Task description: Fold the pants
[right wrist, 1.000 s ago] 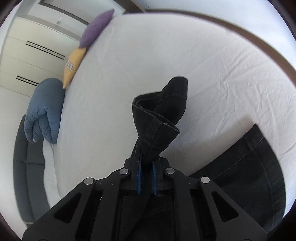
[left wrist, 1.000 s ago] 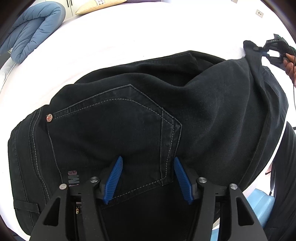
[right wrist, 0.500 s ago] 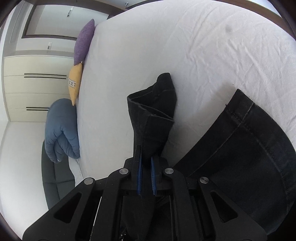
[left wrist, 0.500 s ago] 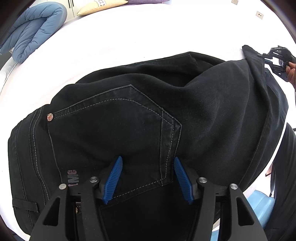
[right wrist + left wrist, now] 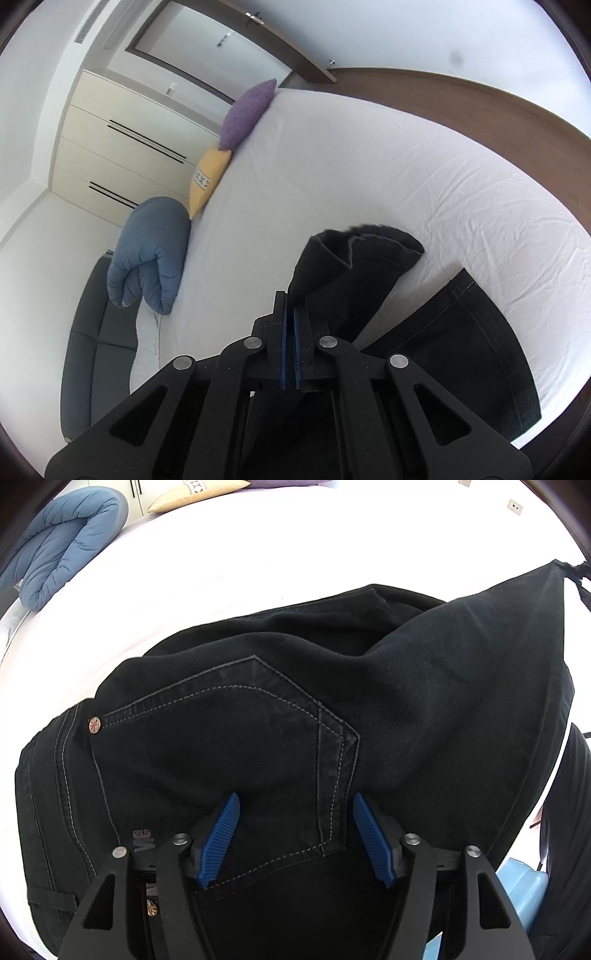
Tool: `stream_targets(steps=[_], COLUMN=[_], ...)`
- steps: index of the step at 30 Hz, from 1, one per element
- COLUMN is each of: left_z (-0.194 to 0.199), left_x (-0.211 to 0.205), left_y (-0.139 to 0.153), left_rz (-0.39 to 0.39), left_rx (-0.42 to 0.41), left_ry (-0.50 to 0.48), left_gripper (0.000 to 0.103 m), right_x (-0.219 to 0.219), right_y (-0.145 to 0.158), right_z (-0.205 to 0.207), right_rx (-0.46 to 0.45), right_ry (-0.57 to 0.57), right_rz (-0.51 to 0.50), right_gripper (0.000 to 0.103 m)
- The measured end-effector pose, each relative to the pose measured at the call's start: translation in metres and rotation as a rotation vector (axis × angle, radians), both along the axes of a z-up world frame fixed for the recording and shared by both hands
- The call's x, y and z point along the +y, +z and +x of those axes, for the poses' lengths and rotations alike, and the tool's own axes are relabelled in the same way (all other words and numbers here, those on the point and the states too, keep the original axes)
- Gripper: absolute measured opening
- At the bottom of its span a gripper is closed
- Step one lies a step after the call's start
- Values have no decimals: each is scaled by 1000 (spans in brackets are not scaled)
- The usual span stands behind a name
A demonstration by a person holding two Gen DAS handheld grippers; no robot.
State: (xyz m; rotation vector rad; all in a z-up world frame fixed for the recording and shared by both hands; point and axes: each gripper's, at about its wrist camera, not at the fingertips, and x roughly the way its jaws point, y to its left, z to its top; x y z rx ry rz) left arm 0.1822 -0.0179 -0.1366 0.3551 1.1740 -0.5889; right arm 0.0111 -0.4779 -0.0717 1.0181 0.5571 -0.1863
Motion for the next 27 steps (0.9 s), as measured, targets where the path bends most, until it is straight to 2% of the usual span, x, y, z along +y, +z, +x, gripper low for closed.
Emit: stream_targets(steps=[2,4,9,11,13,16,19,21,24,26,27], left_z=[0,1,2,5,6,7,12,17,20,22,22], left_x=[-2,-2,0,0,-1,-5,-9,-8,-8,-7,-8], left_y=[0,0,1,2,2,2,2,3,4,3,2], left_rz=[7,3,-9,-8,-2,0,-8,-22,-44,-56,-54], left_rx=[-2,3,8,10,13,26,44,51,52,51,48], left_ry=[-12,-16,-18,-20,-20,-14,3,18,41,52,50], left_gripper=[68,68,69,71,71,71,73,75,79,81,81], right_x=[5,2,-5,-5,-8,-13,-10,3,22,28,26], right_y=[-5,-21,-105,-124,-124,-94,-29,22,78,85,71], right_z=[-24,-52,-130,-141,-136,-102,-43,-17,-16,-33,-46], right_rx=[-9,19,170,182,163,102,25,-43,-147,-184,-175], right_ry=[-30,-85,-171,-181,-180,-134,-42,26,96,113,93], right_rz=[12,47,184,217,227,181,89,3,-109,-169,-177], right_gripper=[1,1,1,1,1,1,1,1,1,1,1])
